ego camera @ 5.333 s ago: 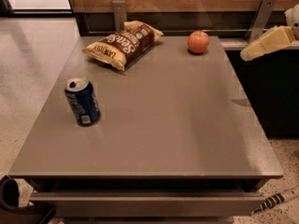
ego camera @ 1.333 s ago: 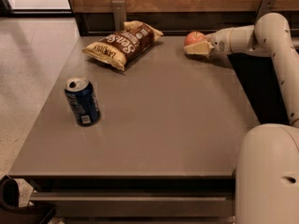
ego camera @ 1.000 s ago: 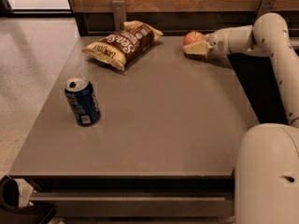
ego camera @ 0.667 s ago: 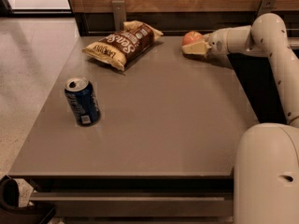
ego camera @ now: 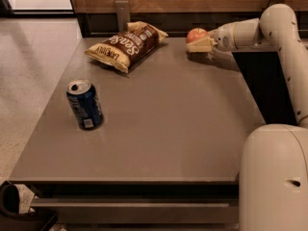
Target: Pick apple
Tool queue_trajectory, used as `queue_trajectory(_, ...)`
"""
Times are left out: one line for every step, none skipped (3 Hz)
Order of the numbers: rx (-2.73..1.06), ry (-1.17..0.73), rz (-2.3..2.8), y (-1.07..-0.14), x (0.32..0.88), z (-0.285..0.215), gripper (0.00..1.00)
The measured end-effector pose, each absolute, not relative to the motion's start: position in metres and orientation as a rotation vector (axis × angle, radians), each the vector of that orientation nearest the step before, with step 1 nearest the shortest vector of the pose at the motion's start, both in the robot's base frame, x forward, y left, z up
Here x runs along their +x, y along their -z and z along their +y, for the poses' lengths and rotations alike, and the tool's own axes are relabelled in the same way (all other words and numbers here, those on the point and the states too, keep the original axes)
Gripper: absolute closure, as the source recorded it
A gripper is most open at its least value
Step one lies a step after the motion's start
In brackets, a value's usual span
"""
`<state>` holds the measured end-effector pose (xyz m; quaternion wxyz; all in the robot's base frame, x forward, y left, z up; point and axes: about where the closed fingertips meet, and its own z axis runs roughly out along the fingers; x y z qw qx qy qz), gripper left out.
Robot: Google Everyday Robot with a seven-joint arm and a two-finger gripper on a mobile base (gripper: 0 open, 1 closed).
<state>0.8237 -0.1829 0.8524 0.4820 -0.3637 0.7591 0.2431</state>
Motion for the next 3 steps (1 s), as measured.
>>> queue_trajectory(-0.889,-0.571,1.823,-0.886,0.819,-0.185,1.0)
queue_trajectory(-0.879,-0.555,1.781,-0.92,0.815,-0.189,1.0)
queue_trajectory(-0.872,-0.544,1.754,-0.939,0.812,-0.192,1.0)
